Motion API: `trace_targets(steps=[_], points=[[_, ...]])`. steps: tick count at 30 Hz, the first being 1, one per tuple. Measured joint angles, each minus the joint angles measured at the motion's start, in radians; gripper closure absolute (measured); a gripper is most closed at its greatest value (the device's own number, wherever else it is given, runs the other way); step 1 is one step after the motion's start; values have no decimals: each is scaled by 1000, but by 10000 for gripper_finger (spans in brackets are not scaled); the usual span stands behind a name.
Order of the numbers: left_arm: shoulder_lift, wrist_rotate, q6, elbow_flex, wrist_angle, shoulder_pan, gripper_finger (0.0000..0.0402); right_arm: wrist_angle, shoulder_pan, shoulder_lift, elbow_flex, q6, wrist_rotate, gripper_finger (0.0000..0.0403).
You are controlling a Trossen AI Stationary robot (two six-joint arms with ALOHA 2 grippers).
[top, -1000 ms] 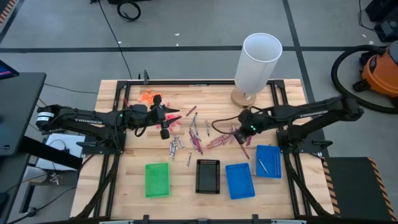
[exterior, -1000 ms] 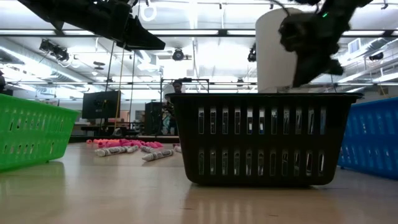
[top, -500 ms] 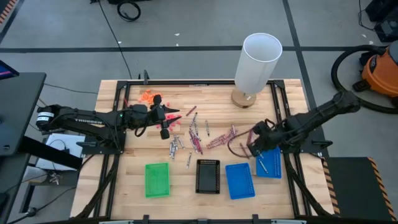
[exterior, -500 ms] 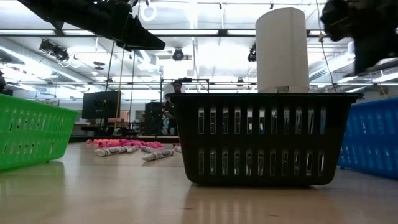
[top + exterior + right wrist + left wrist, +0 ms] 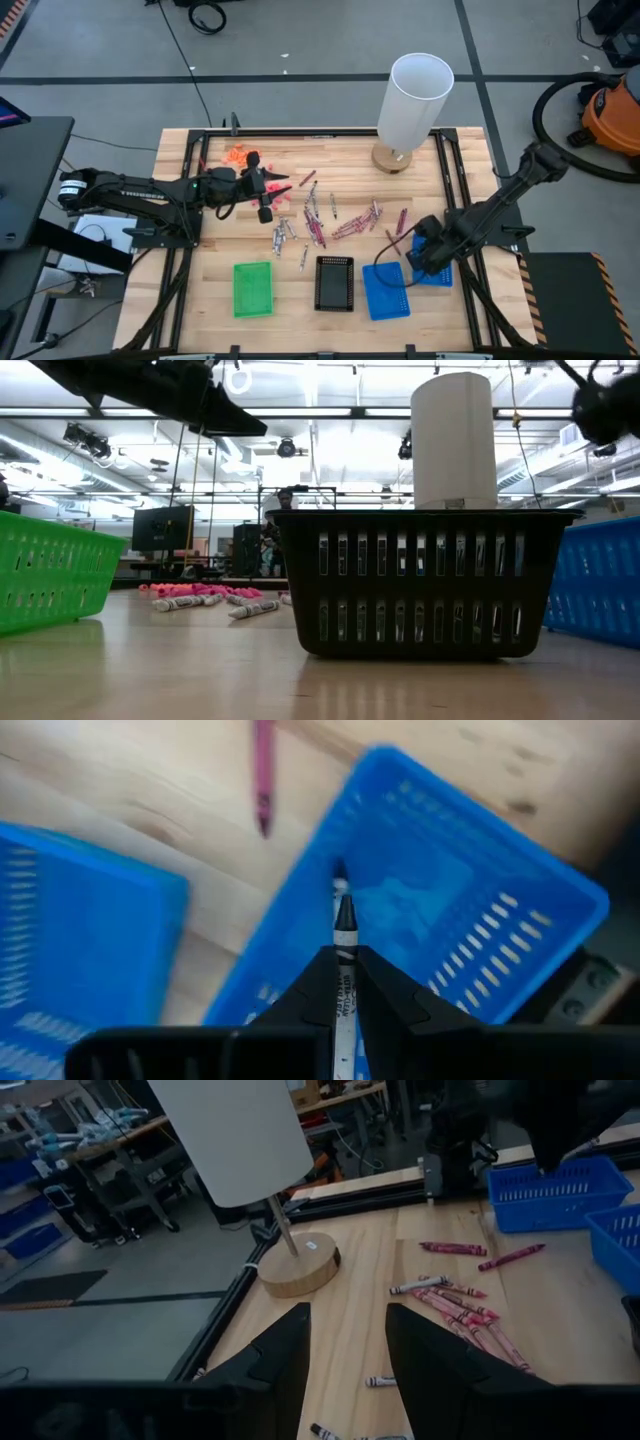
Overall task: Sort crayons
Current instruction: Put the black crayon into the right blue bin, then put the red crayon into the left blue bin
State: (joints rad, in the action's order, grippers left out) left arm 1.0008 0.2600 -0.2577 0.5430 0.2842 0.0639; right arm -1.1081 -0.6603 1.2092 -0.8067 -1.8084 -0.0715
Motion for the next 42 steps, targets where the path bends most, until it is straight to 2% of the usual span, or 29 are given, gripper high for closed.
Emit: trace_targets(steps=[7,13,17,23,28,34,39,42], points=[[0,0,-43,0,29,0,257,133,-5,26,128,-22,20,364],[0,0,-45,0,44,0,257,235,5,24,210,-22,30,313],[0,0,-45,0,47,0,257,220,35,-6,198,1,60,285],[0,0,-45,0,49,0,257,56,93,-56,78,64,41,283],[0,0,-45,0,50,0,257,-44,169,-43,-25,185,-52,283],[0,0,-45,0,55,0,257,-49,308,-7,-73,411,-146,283],[0,0,-45,0,56,0,257,54,433,52,-74,619,-149,284],[0,0,-45,0,55,0,257,160,491,114,-75,739,-102,284]])
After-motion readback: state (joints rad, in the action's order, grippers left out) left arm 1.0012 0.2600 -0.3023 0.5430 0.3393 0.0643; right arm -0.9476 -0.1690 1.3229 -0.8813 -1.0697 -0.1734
